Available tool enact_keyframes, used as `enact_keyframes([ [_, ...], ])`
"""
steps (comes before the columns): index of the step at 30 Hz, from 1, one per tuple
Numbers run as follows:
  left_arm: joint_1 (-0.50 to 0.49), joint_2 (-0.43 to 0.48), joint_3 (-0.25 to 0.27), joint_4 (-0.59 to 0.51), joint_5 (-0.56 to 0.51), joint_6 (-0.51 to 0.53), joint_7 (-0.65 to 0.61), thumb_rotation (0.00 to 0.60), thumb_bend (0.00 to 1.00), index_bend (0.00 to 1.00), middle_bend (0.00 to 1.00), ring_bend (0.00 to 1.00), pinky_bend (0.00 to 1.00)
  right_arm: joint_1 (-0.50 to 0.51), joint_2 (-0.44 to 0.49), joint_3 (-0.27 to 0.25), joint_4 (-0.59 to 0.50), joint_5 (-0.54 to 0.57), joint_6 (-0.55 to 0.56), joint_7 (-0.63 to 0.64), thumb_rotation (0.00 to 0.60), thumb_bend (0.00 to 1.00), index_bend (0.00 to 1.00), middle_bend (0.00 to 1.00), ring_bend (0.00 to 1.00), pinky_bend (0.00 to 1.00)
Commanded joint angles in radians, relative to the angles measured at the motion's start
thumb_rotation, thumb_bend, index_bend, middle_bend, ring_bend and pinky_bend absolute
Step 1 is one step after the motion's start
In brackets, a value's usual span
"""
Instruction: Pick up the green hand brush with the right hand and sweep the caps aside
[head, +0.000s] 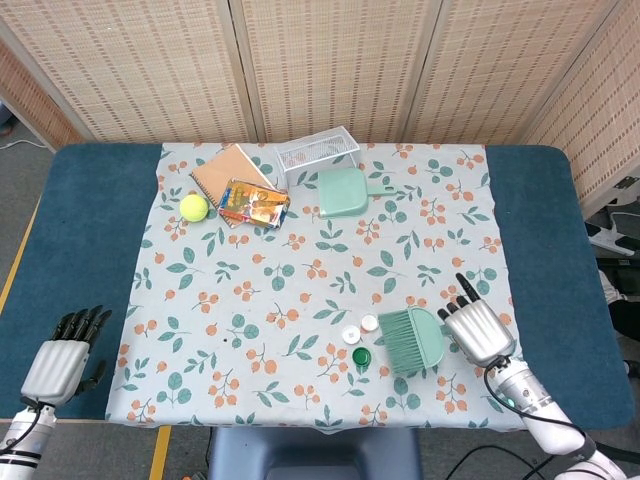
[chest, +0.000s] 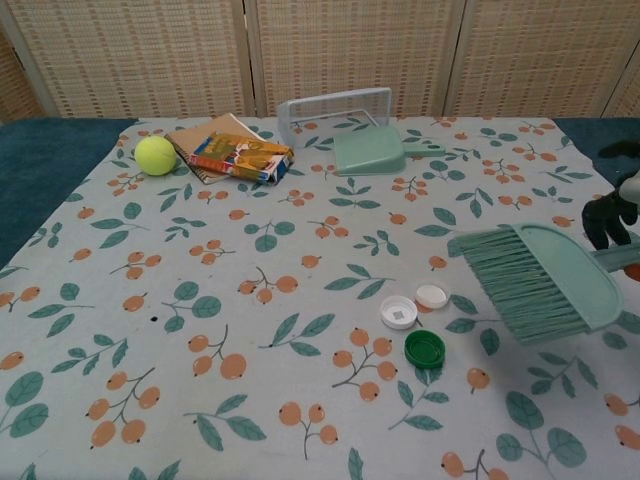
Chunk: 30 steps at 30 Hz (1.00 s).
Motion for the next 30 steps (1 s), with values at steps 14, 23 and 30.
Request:
enact_keyframes([
  [14,-0.004,0.010,0.009,-0.004,0.020,-0.001,-0.026,0.600,0.43,0.00,0.00,0.00,0.08,0.192,-0.192,0.044,-0.297,0.251,-0.018,-0.957,0.600,0.54,0.89,0.77,0.40,0.00],
  [23,0.001,0.017,0.009,0.000,0.021,0.005,-0.040,0.600,0.43,0.00,0.00,0.00,0.08,0.318,-0.400,0.029,-0.262,0.456,0.080,-1.319,0.600,0.54,0.89,0.78,0.40,0.00],
  [30,0.000,0.016,0.010,0.002,0.018,0.002,-0.037,0.600,0.43,0.00,0.00,0.00,0.08,0.375,-0.462,0.004,-0.227,0.550,0.178,-1.425,0.600,0.54,0.89,0.78,0.41,0.00],
])
